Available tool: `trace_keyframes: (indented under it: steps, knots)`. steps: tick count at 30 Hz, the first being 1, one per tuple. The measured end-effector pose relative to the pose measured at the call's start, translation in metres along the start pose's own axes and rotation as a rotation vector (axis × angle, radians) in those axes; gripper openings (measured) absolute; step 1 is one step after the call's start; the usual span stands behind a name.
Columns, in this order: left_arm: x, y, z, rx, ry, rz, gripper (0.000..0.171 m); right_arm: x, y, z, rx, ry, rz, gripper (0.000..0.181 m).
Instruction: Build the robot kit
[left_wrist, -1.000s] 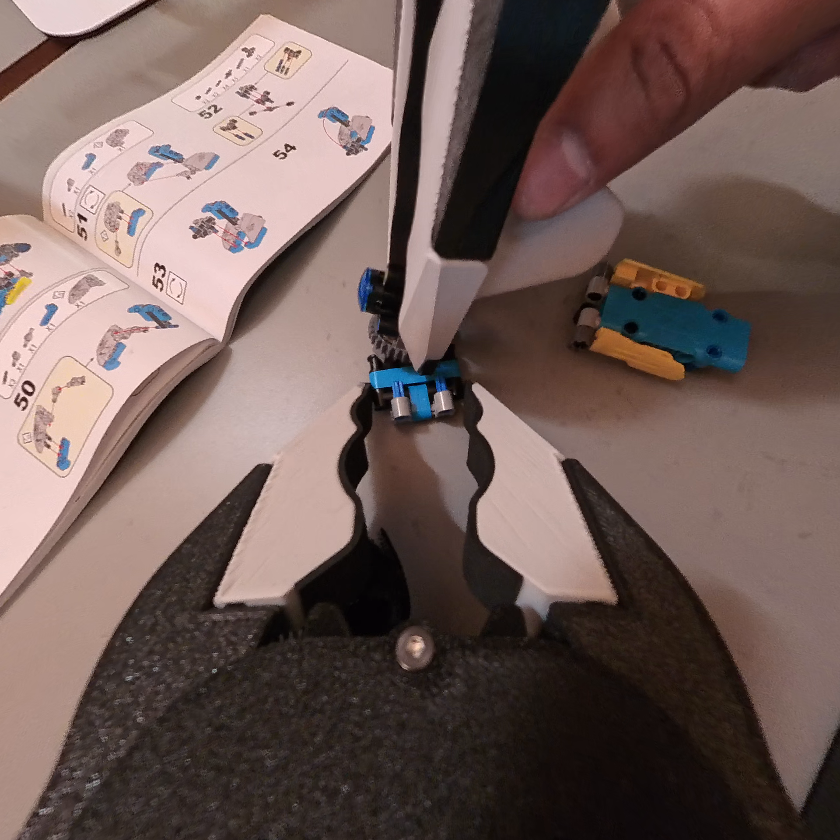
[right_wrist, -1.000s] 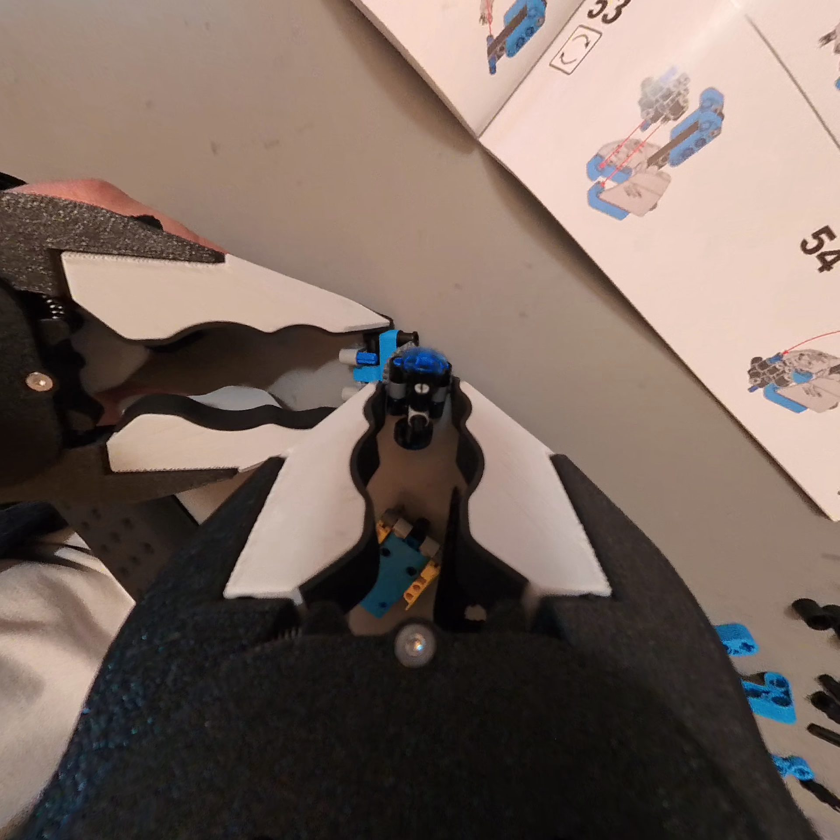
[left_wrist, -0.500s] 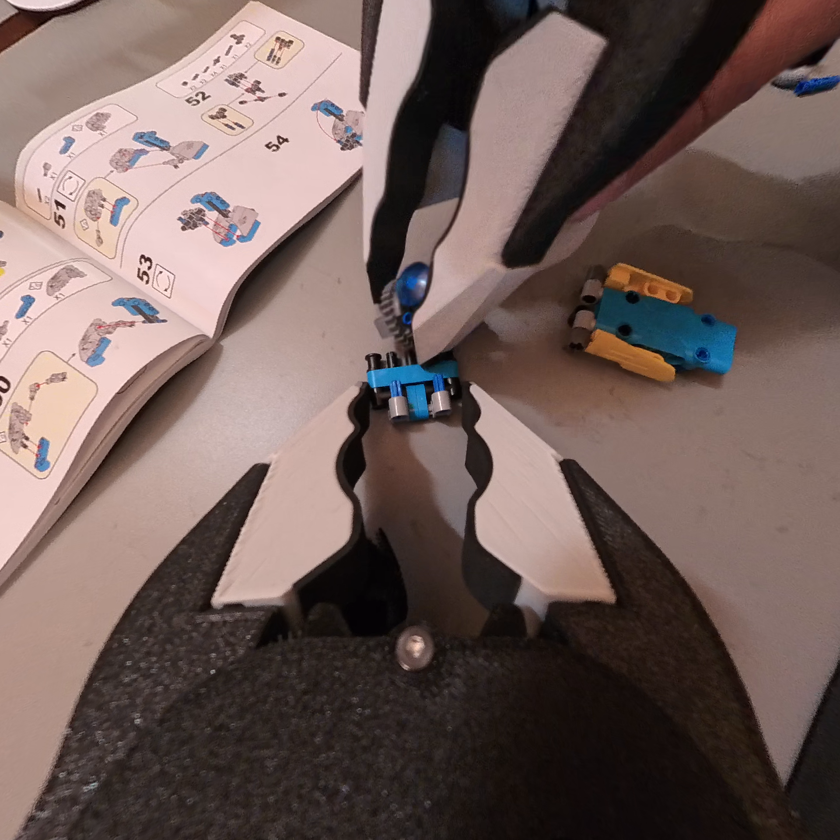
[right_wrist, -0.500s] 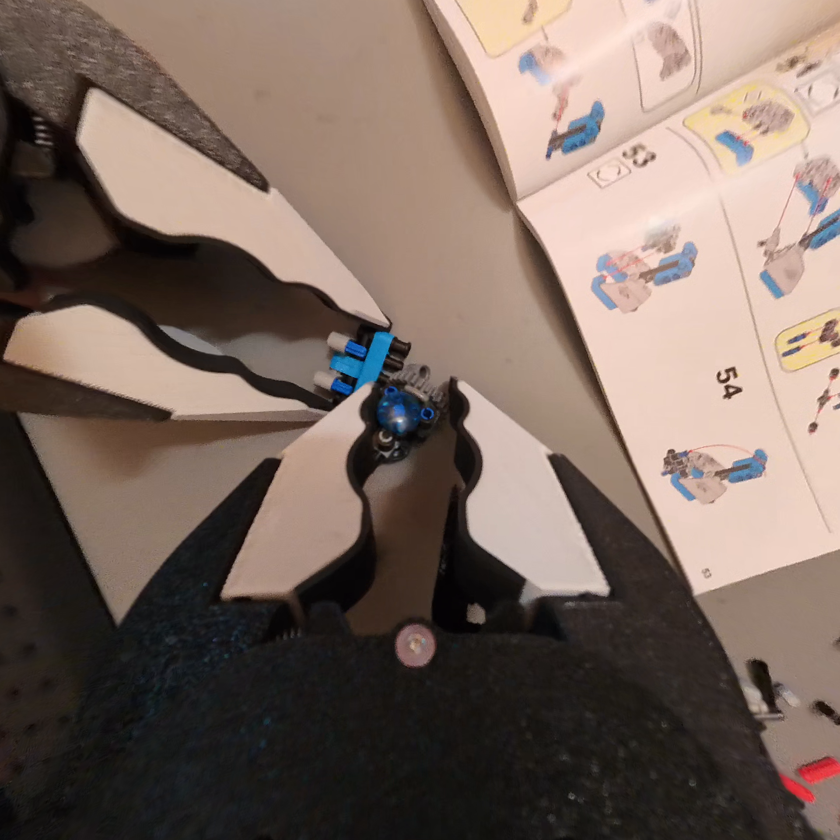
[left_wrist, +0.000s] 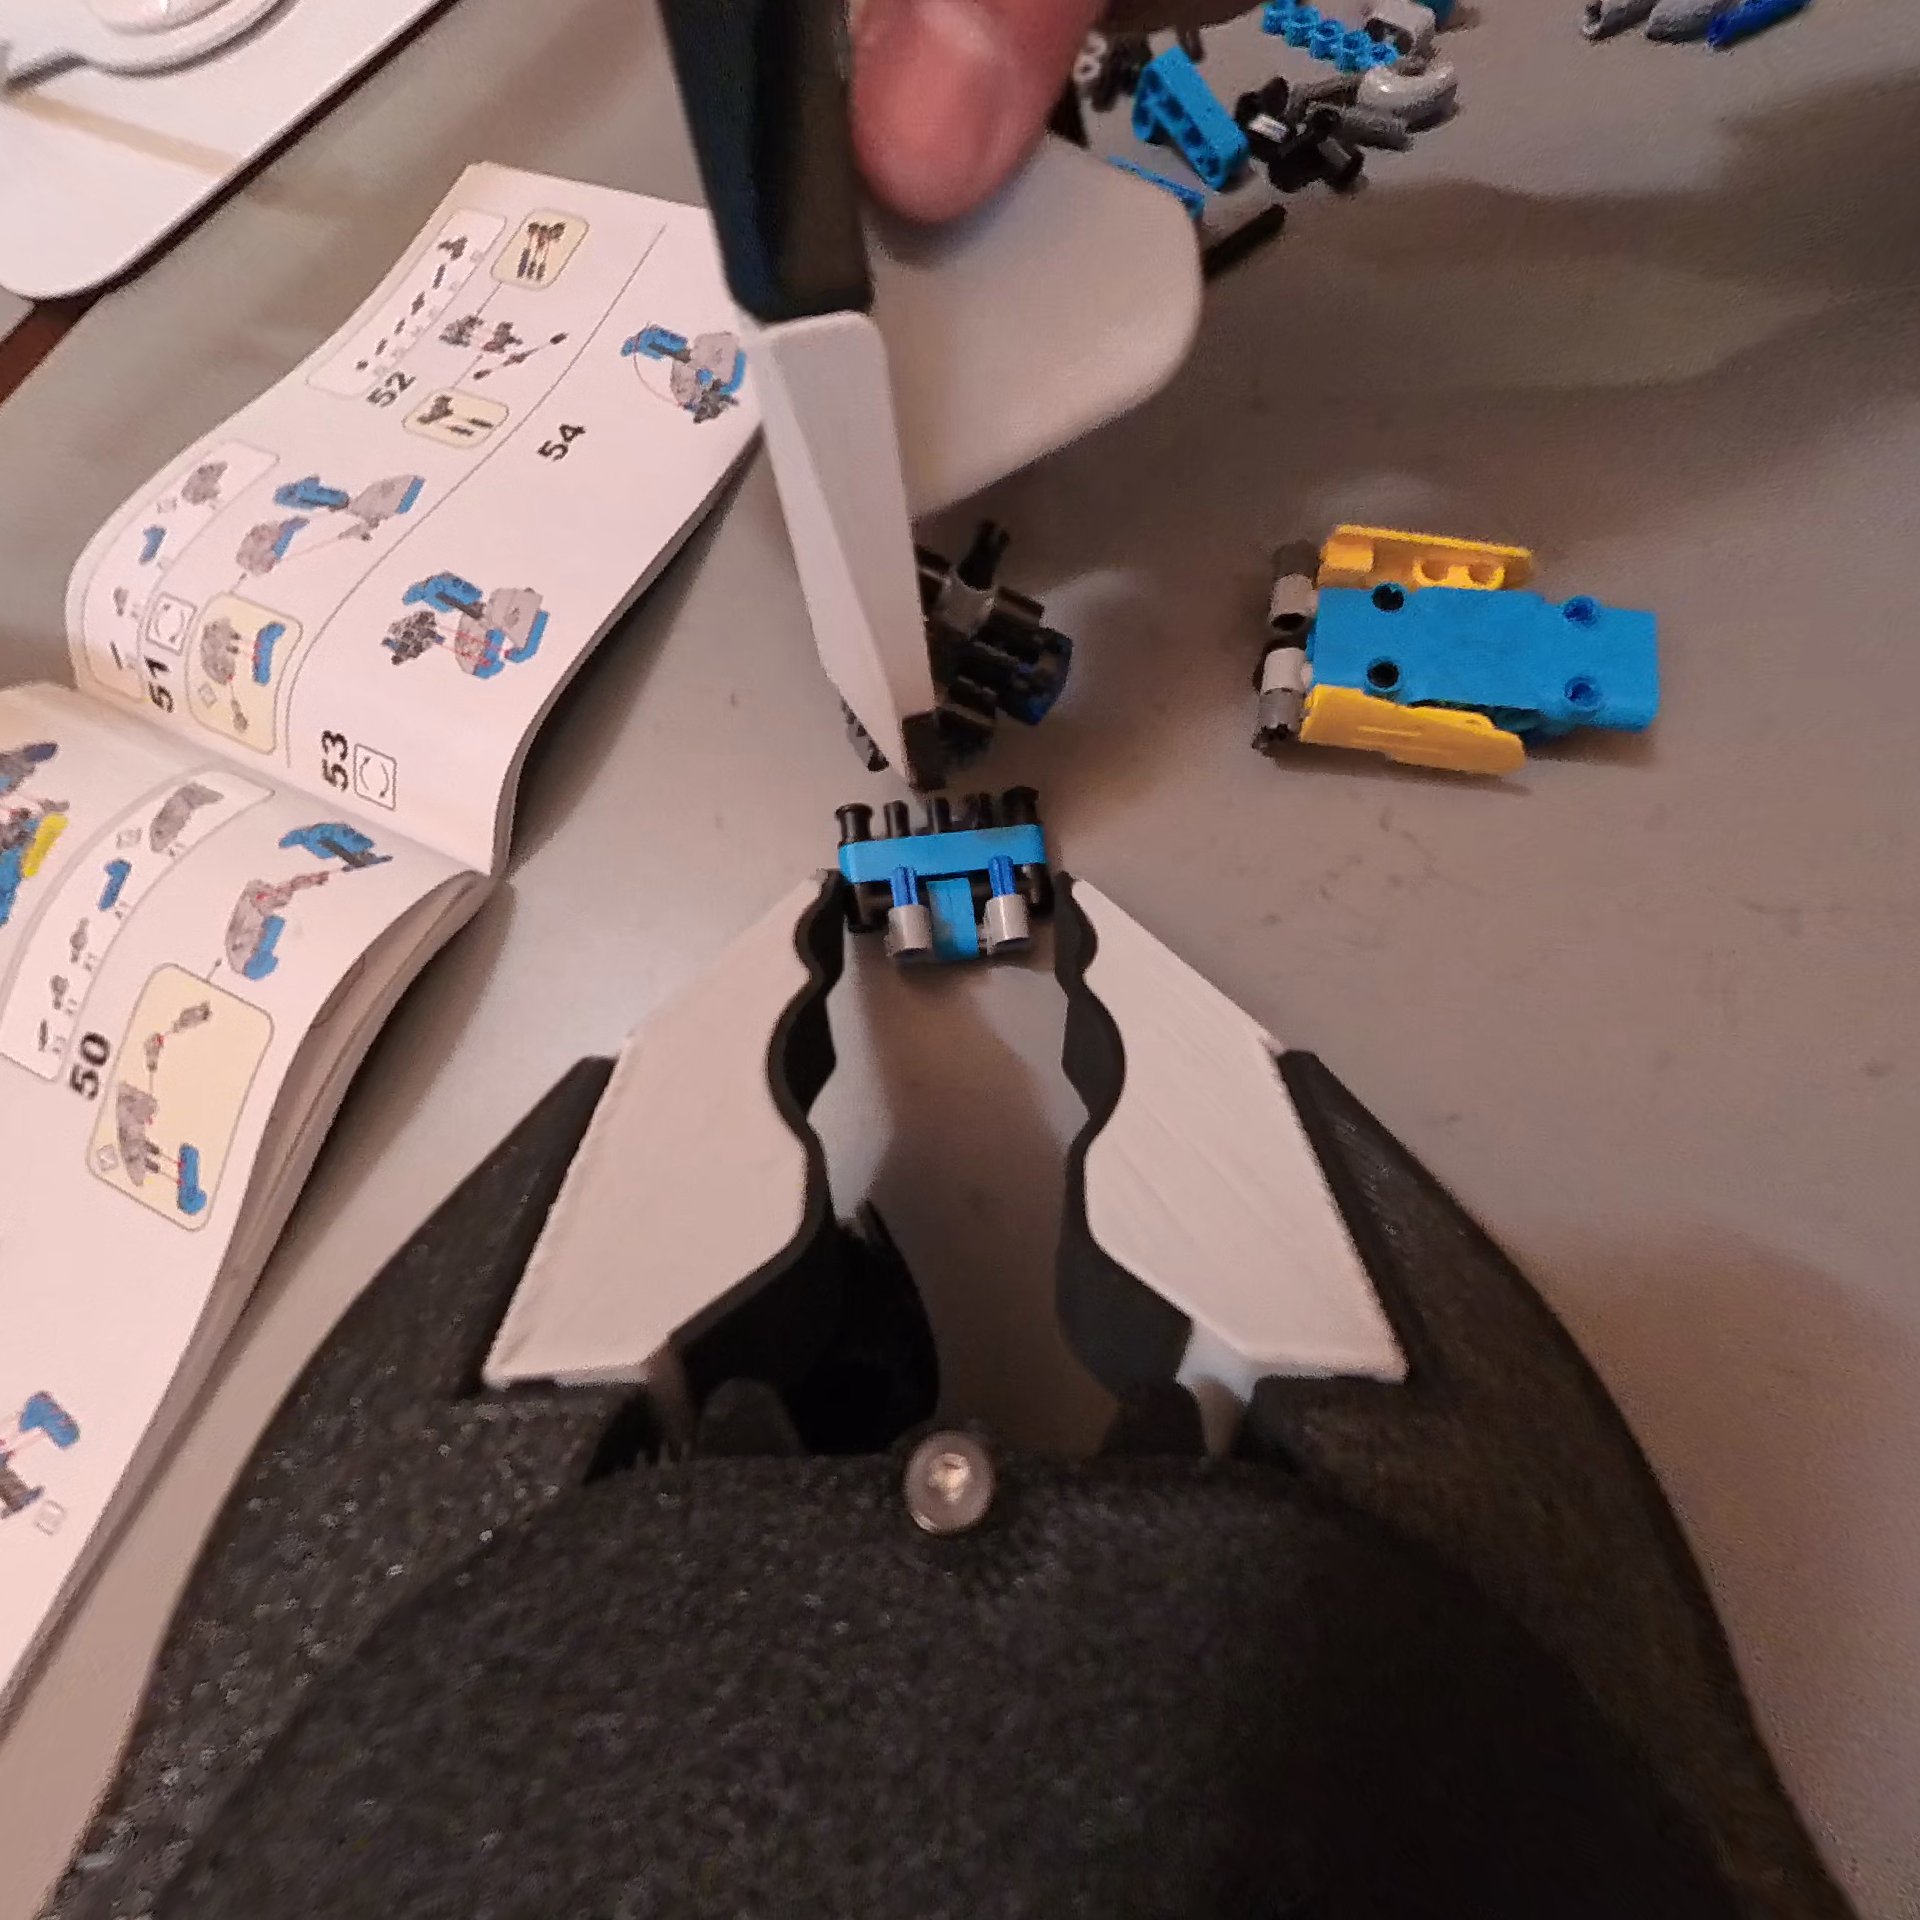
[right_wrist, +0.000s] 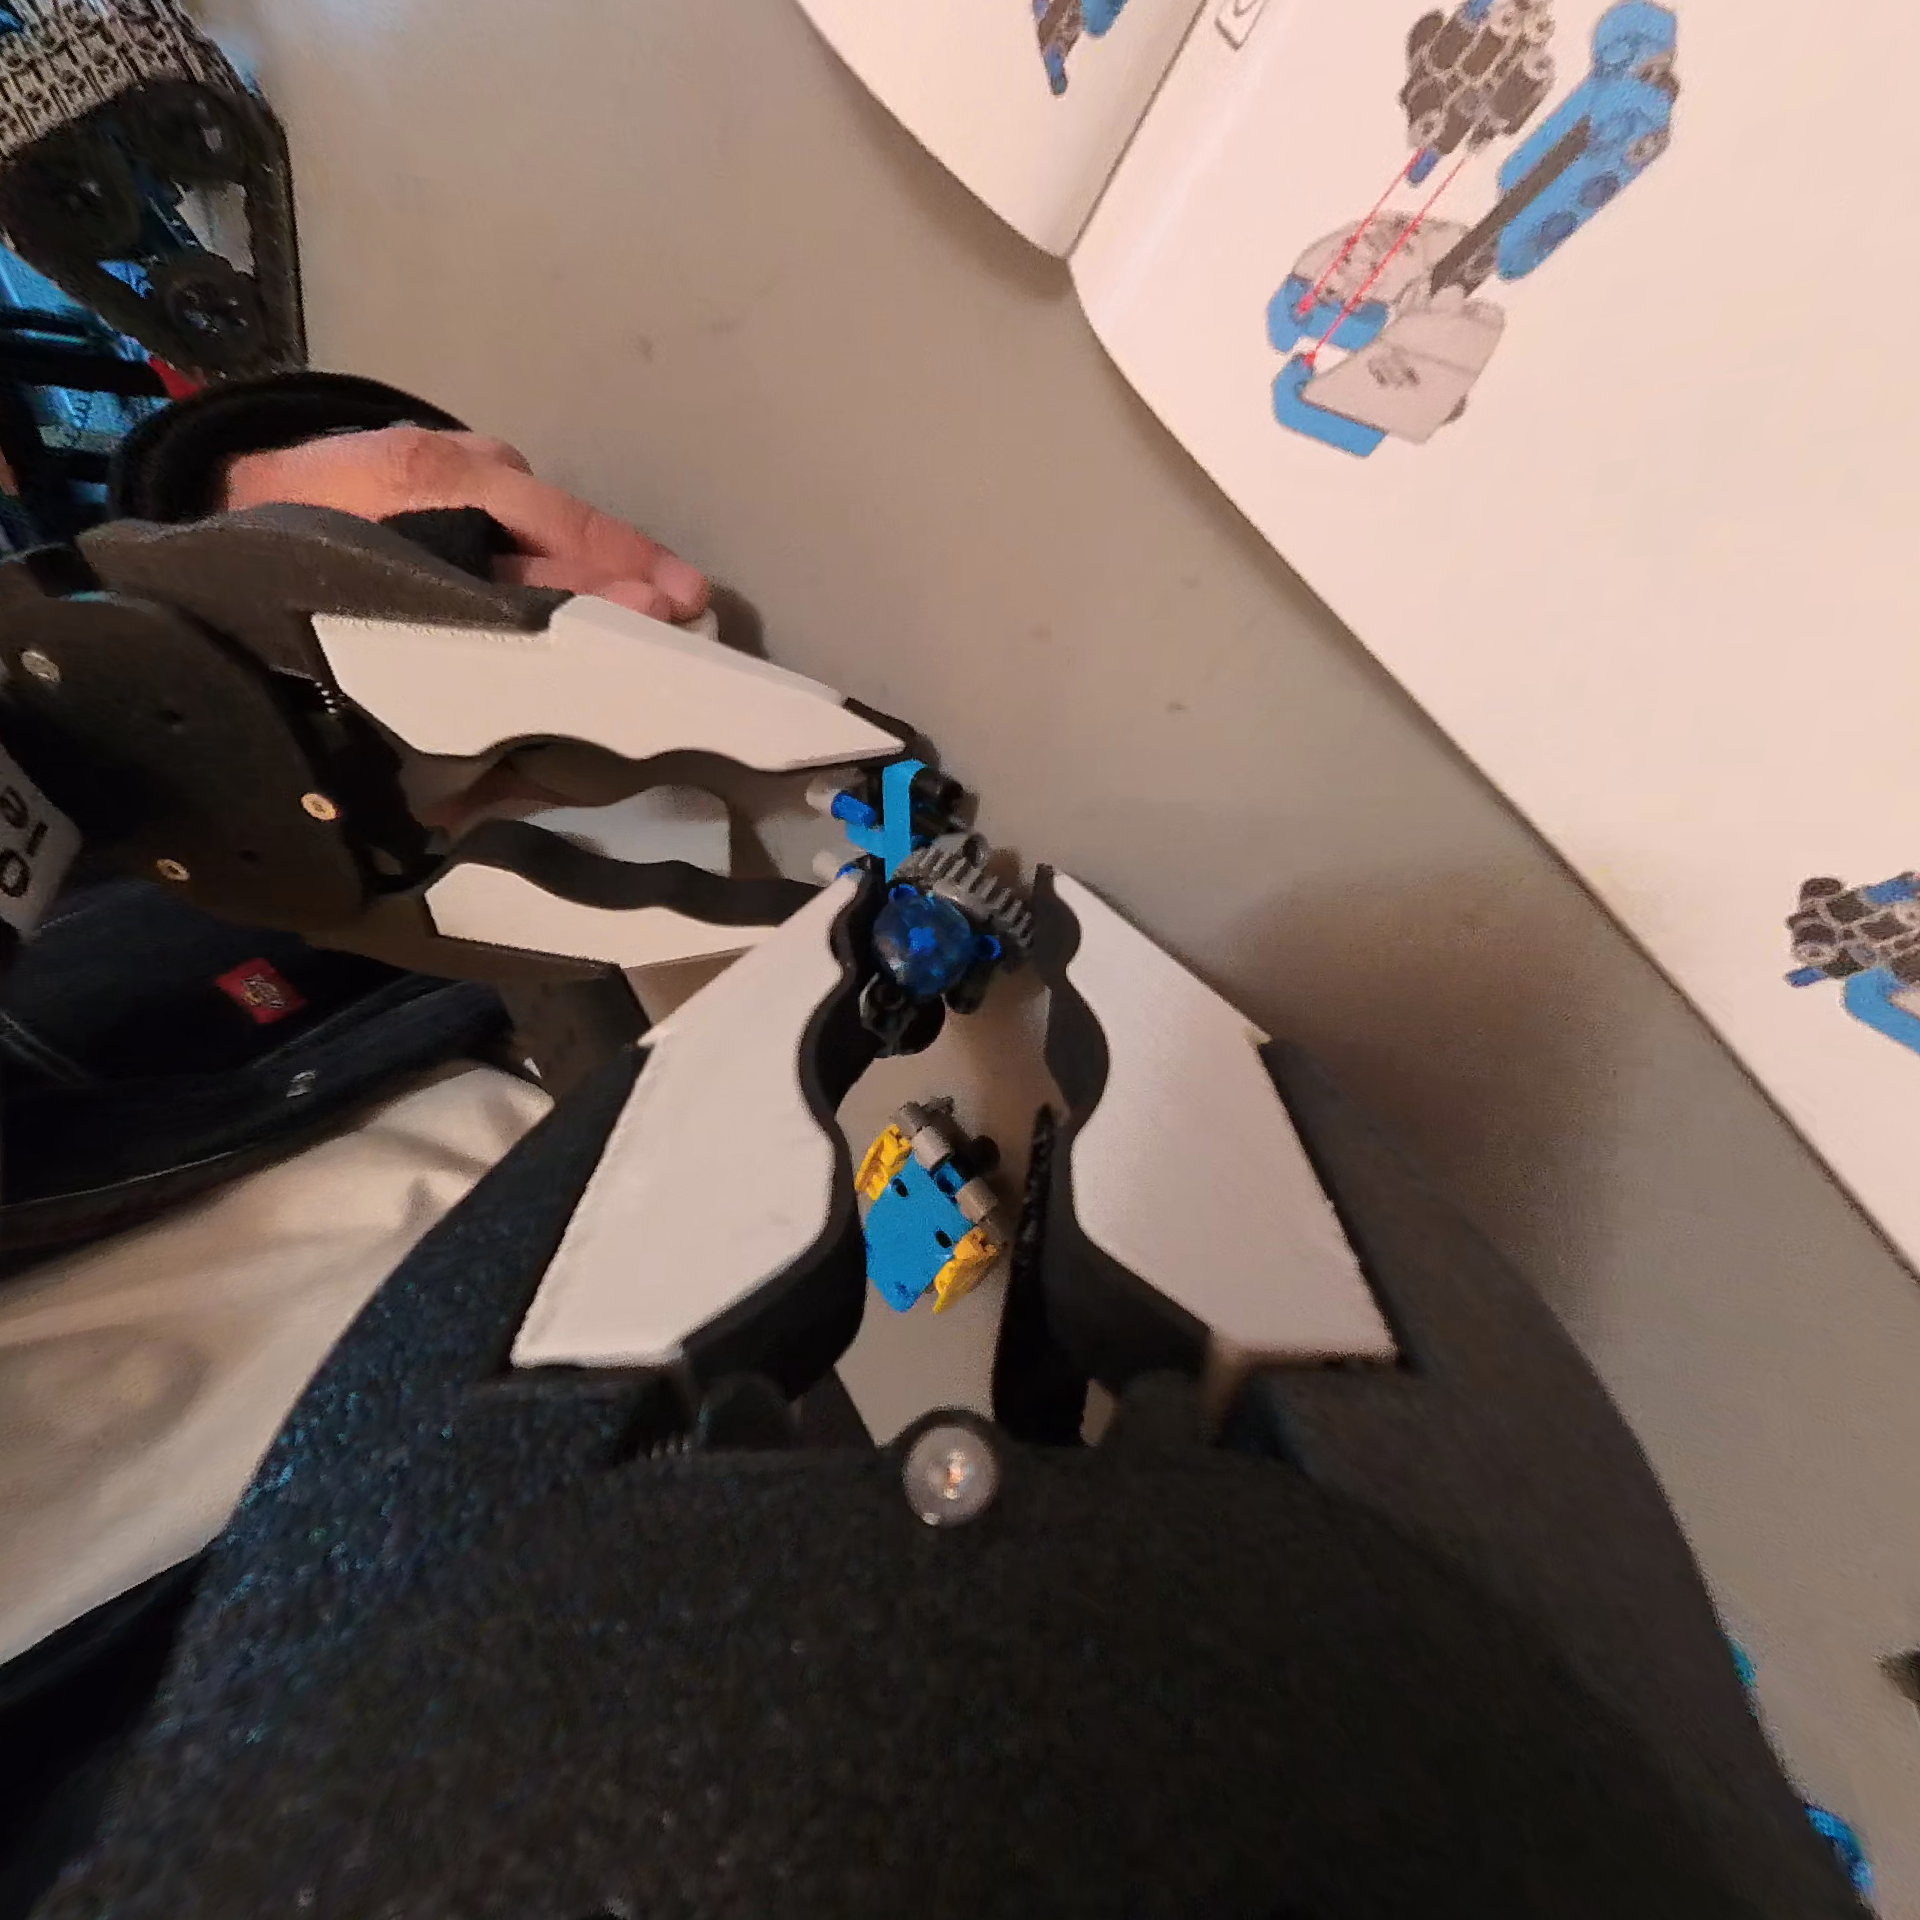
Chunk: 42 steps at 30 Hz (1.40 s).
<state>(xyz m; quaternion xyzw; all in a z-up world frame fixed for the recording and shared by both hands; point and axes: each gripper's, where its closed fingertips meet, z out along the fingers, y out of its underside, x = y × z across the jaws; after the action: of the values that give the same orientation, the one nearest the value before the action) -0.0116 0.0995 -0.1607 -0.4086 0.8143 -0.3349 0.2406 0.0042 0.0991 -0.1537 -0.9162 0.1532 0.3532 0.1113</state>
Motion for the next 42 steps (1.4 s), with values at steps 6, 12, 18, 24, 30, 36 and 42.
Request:
trace_keyframes:
  steps: [6,12,18,24,30,36,42]
  knots:
    - [-0.001,0.0,-0.001,0.001,0.022,-0.004,0.041,0.004,-0.005,-0.002,0.069,0.025,-0.098,0.03]
    - [-0.003,-0.027,-0.021,0.177,-0.018,0.051,0.049,-0.047,-0.005,-0.015,0.157,-0.43,0.029,0.028]
    - [0.007,-0.051,-0.039,0.319,-0.112,0.248,0.047,-0.077,0.005,-0.026,0.153,-0.706,0.042,0.029]
    - [0.004,-0.049,-0.039,0.296,-0.172,0.319,0.029,-0.073,0.002,-0.021,0.21,-0.635,-0.042,0.032]
    - [-0.017,-0.045,-0.04,0.292,-0.112,0.075,0.029,-0.063,-0.016,-0.063,0.608,-0.177,-0.538,0.049]
    - [-0.03,-0.043,-0.042,0.262,-0.268,0.183,0.029,-0.067,-0.01,-0.034,0.566,-0.275,-0.281,0.065]
    - [-0.026,-0.045,-0.042,0.248,-0.354,0.321,0.029,-0.069,-0.011,-0.03,0.553,-0.467,-0.102,0.026]
